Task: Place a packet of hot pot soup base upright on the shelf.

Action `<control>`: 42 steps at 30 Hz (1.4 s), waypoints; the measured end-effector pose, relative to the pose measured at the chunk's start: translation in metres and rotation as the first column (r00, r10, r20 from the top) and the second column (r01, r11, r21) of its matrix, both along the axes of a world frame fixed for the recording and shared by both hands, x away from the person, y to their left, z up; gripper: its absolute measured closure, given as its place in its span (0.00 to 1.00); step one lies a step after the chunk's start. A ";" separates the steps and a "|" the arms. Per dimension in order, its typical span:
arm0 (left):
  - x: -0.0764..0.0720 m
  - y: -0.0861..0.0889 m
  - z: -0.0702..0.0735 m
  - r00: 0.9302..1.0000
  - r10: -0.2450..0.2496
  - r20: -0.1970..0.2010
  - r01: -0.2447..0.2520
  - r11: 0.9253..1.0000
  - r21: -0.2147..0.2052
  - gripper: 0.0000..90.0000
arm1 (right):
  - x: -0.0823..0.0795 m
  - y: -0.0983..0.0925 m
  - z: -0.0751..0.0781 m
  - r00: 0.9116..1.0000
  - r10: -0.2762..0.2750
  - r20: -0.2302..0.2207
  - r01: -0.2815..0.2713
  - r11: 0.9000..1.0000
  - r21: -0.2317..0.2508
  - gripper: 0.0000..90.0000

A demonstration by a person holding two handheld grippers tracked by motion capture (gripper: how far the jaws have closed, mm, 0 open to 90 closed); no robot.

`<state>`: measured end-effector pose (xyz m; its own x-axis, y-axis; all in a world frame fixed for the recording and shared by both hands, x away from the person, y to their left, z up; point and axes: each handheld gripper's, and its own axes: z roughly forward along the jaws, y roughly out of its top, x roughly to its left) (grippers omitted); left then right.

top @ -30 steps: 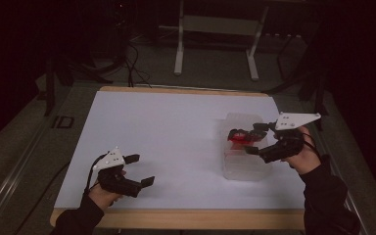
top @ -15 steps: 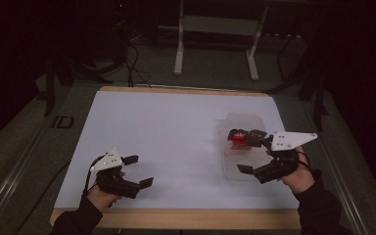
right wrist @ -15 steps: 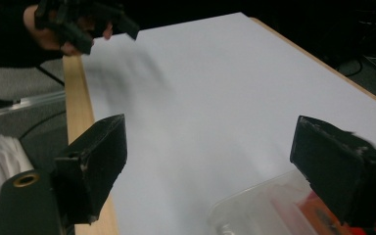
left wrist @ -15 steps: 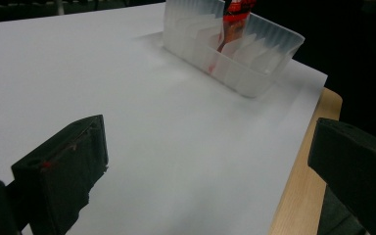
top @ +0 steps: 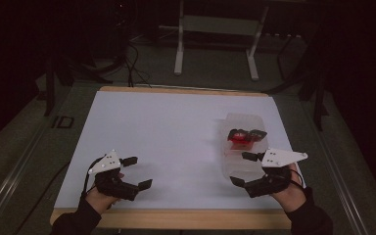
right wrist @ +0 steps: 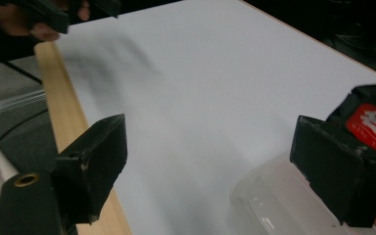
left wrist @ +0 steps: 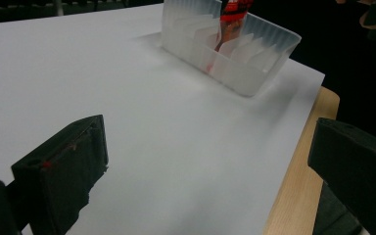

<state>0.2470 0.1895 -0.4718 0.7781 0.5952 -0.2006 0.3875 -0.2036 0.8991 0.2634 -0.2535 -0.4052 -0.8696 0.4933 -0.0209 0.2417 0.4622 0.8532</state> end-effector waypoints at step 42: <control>-0.027 -0.013 -0.010 0.997 -0.068 0.048 0.069 0.998 -0.009 0.02 | -0.029 -0.008 -0.057 0.991 -0.131 0.017 0.130 0.990 0.045 0.16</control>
<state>0.2203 0.1761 -0.4819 0.8258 0.5382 -0.1686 0.3296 -0.2180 0.9186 0.2346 -0.2613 -0.4623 -0.7974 0.6034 -0.0135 0.2803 0.3900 0.8771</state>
